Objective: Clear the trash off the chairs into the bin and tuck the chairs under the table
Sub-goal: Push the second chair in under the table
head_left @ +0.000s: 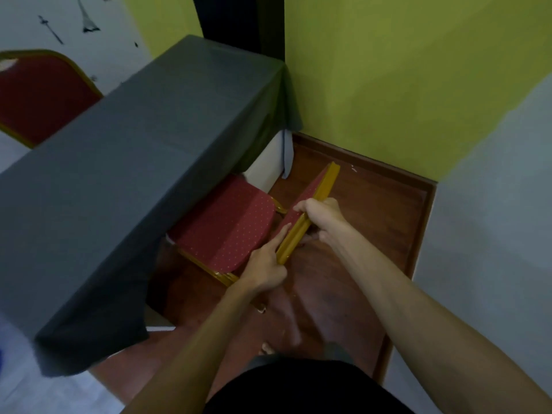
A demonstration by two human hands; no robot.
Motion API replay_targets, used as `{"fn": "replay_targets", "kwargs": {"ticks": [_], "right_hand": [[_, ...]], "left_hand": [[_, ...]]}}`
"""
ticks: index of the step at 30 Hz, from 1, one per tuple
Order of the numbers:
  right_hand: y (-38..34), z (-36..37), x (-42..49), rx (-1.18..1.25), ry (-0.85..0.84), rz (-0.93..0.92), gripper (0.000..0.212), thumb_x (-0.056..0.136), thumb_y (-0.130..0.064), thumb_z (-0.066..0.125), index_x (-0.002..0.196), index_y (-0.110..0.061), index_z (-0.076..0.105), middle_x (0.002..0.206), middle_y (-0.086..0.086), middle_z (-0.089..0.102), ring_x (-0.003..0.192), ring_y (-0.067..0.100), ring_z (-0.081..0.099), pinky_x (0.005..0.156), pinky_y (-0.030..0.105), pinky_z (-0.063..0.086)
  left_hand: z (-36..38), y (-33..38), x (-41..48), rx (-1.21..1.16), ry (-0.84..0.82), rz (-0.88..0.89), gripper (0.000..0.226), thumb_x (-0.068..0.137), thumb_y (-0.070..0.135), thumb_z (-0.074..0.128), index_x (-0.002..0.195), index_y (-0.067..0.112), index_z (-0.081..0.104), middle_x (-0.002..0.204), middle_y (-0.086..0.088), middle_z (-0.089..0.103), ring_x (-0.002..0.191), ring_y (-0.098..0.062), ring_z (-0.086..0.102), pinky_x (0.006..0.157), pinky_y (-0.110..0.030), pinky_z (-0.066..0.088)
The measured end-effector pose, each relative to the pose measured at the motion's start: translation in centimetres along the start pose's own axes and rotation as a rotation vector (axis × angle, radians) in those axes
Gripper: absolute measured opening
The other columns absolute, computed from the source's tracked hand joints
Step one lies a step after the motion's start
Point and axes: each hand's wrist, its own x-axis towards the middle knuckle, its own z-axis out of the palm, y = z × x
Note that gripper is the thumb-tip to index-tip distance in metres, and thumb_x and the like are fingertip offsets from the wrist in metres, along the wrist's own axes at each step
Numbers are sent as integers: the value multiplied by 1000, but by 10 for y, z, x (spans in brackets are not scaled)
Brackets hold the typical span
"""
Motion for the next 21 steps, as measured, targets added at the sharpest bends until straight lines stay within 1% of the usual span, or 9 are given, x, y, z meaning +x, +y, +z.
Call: {"fn": "replay_targets", "kwargs": {"ticks": [3,8,10,12,14,16,17,19,21], "right_hand": [[-4,15,11,21,10,-4,31,79,-1,67,109,6,64,80,20,67,56,30,70,44,45,58],[-9,40,28,45,15,-11,34,73,-3,66,104,11,69,76,20,65,62,34,71,48,42,58],[-17,51,35,55,-4,-20,33,74,-2,65,104,11,69,69,18,64,57,32,70,48,42,58],[-23,63,42,51,-30,-21,33,74,-3,66,104,10,68,66,17,64,57,33,70,48,45,59],[-29,76,48,48,-66,-14,31,74,-5,67,101,9,68,65,17,64,59,35,72,50,56,61],[-35,90,54,50,-98,-9,27,75,-6,68,98,8,67,66,18,65,59,37,73,53,64,60],[-39,97,57,51,-115,-4,27,76,-7,68,99,9,67,68,19,66,60,37,73,53,64,60],[-47,110,64,41,-156,6,31,78,-9,69,103,9,68,75,20,69,63,36,74,50,56,61],[-55,122,72,33,-194,14,33,81,-13,71,106,8,67,82,21,70,65,35,74,48,50,61]], "left_hand": [[-16,-8,8,12,-16,36,102,77,-5,57,152,53,17,63,7,56,39,0,49,43,-14,41],[-38,-15,18,5,-29,40,103,78,-5,58,155,49,15,71,5,59,43,2,52,43,-13,41],[-50,-18,26,14,-12,27,104,77,-5,58,154,51,15,79,-3,64,54,-7,58,46,-19,46],[-62,-21,32,9,5,3,106,76,-5,57,152,56,15,86,-15,68,61,-20,61,51,-31,50],[-75,-26,36,12,10,-15,107,75,-3,59,150,60,16,94,-23,70,66,-27,65,55,-38,54],[-91,-31,41,13,6,-25,107,73,-1,61,149,61,17,98,-22,71,74,-31,71,59,-38,58],[-98,-35,46,16,14,-31,108,72,-1,62,148,62,17,100,-20,71,77,-33,72,62,-41,60],[-111,-42,55,5,30,-43,109,71,-1,62,146,65,19,107,-21,71,81,-33,73,67,-47,62],[-123,-49,63,-9,43,-61,110,70,-3,62,143,68,21,113,-22,69,81,-36,72,67,-53,61]]}}
